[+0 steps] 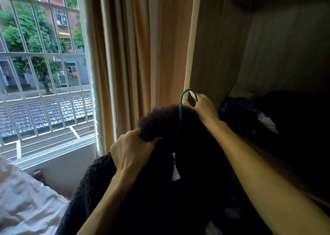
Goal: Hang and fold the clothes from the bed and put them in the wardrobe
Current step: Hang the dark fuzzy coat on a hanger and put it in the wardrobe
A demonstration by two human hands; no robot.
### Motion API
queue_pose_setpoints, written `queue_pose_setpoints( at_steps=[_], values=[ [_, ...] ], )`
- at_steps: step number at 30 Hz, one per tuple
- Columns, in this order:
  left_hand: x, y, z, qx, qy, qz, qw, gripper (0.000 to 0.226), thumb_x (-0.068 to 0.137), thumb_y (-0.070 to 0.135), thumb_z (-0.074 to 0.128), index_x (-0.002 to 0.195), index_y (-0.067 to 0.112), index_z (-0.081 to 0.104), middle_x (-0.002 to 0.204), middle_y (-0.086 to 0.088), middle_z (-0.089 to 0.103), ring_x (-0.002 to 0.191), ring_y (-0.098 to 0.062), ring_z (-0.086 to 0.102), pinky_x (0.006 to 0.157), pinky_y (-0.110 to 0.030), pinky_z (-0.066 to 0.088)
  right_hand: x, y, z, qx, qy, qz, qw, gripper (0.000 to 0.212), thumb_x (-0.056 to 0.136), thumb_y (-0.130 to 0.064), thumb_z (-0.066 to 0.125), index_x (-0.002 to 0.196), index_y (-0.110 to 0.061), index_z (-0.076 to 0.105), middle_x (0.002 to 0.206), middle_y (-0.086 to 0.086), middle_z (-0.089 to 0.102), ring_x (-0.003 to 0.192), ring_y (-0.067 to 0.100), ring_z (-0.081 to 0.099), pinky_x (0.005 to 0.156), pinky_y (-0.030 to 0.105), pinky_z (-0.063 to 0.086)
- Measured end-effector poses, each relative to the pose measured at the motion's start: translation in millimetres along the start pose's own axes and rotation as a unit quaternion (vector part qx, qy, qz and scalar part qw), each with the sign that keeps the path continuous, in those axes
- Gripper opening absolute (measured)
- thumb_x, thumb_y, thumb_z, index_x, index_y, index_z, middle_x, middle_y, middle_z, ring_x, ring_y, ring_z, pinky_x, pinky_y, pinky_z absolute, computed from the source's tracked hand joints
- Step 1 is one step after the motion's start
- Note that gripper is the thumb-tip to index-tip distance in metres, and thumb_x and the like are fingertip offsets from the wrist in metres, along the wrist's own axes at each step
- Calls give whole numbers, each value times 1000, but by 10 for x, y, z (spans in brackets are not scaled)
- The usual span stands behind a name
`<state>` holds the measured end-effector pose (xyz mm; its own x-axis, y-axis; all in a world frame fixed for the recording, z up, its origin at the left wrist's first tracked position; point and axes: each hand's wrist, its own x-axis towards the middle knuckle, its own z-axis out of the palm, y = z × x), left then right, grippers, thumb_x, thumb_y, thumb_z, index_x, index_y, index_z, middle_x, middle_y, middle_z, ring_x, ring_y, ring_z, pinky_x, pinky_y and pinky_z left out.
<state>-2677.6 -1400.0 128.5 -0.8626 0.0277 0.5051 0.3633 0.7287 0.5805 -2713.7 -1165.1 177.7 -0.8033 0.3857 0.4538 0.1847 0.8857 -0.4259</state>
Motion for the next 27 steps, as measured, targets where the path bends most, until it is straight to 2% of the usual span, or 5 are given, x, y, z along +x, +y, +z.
queue_pose_setpoints(
  at_steps=[3, 9, 16, 21, 27],
  values=[
    [41, -2, -4, -4, 5, -12, 1000, 56, 64, 75, 62, 84, 24, 72, 79, -4, 68, 79, -30, 64, 60, -30, 38, 21, -65, -12, -15, -22, -19, 999, 49, 97, -47, 39, 135, -18, 48, 124, 16, 54, 112, 33, 53, 92, 37, 42],
    [119, 83, -15, -27, 3, -23, 999, 50, 66, 73, 62, 78, 24, 70, 69, 11, 56, 74, -25, 62, 58, -28, 32, 21, -95, -220, -28, 37, -29, 998, 51, 96, -48, 39, 141, -23, 42, 134, 10, 53, 121, 28, 50, 96, 36, 41],
    [367, 329, 103, -40, 7, 24, 999, 52, 72, 75, 52, 79, 26, 69, 68, 4, 63, 60, -17, 51, 55, -28, 32, -240, 37, -599, -43, 122, -12, 992, 46, 96, -44, 40, 135, -21, 50, 133, 1, 55, 120, 21, 52, 95, 34, 42],
    [610, 783, 158, -66, -11, 56, 996, 51, 74, 73, 54, 81, 25, 68, 55, 11, 40, 58, -15, 44, 58, -28, 33, -492, 312, -973, -86, 168, 4, 982, 43, 95, -38, 43, 133, -19, 52, 132, 1, 56, 119, 20, 53, 96, 34, 43],
    [906, 1513, 270, -92, -15, 120, 988, 56, 73, 74, 54, 83, 21, 69, 72, 0, 64, 63, -20, 50, 59, -30, 35, -553, 606, -1393, -148, 205, 6, 968, 45, 95, -42, 42, 133, -19, 50, 133, 1, 55, 118, 20, 53, 96, 36, 45]
  ],
)
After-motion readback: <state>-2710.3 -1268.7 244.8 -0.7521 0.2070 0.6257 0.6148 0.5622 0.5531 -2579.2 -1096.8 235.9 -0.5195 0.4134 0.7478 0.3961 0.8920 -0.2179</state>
